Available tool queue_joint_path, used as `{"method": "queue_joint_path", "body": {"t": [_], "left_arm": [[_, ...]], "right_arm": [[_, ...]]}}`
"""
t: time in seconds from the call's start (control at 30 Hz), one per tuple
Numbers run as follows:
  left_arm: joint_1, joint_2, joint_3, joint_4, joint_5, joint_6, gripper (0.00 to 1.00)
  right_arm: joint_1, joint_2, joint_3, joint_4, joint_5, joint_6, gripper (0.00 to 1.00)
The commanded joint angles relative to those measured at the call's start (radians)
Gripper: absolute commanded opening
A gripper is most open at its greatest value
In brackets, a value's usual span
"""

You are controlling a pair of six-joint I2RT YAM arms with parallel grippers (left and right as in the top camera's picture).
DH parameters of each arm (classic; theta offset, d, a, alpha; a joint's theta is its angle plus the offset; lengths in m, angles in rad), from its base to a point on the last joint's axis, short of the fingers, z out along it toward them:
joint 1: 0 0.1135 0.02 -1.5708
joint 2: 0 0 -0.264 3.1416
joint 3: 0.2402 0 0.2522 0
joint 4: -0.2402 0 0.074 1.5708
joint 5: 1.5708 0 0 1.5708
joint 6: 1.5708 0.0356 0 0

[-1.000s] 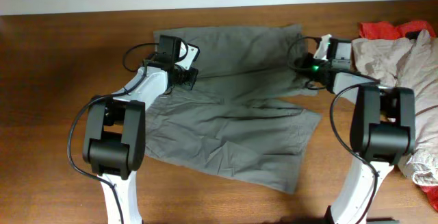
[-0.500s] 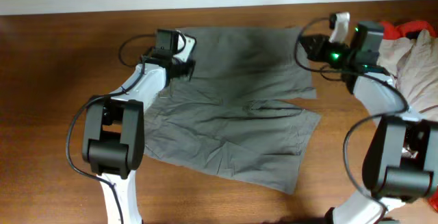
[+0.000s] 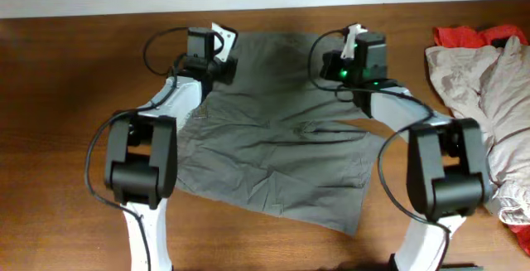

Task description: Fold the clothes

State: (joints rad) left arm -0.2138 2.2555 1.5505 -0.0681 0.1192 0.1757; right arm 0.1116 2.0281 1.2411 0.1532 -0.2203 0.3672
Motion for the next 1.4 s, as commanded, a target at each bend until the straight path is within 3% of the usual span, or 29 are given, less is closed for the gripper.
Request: {"method": "queue_joint_path", "body": {"t": [0.0, 0.23, 0.53, 0.63, 0.83, 0.97, 1.13, 1.3, 1.37], "left_arm": [[0.005, 0.061, 0.01, -0.007, 0.011, 0.006, 0.01], [0.005, 0.069, 0.01, -0.095, -0.068, 0.006, 0.0], [0.047, 0.069, 0.002, -0.177, -0.146, 0.006, 0.0], [0.067, 0.069, 0.002, -0.175, -0.146, 0.006, 0.0], [0.092, 0.066, 0.016, -0.172, -0.145, 0.006, 0.01], [0.093, 0.025, 0.094, -0.265, -0.146, 0.006, 0.03], [0.094, -0.094, 0.209, -0.443, -0.146, 0.006, 0.19], [0.094, -0.336, 0.298, -0.715, -0.142, 0.006, 0.43], [0.094, -0.415, 0.298, -0.809, -0.142, -0.013, 0.47]], "right_arm": [[0.003, 0.08, -0.005, 0.029, 0.135, 0.012, 0.04], [-0.031, 0.179, -0.005, 0.109, 0.188, 0.013, 0.04], [-0.214, 0.178, -0.004, 0.009, 0.196, 0.012, 0.04], [-0.28, 0.168, -0.003, -0.028, 0.08, 0.002, 0.04], [-0.386, 0.087, -0.003, -0.048, -0.362, -0.088, 0.07], [-0.438, -0.056, -0.003, -0.125, -0.596, -0.102, 0.14], [-0.452, -0.291, -0.003, -0.351, -0.578, -0.188, 0.14], [-0.452, -0.635, -0.003, -0.61, -0.459, -0.195, 0.21], [-0.452, -0.731, -0.003, -0.69, -0.44, -0.194, 0.22]]}}
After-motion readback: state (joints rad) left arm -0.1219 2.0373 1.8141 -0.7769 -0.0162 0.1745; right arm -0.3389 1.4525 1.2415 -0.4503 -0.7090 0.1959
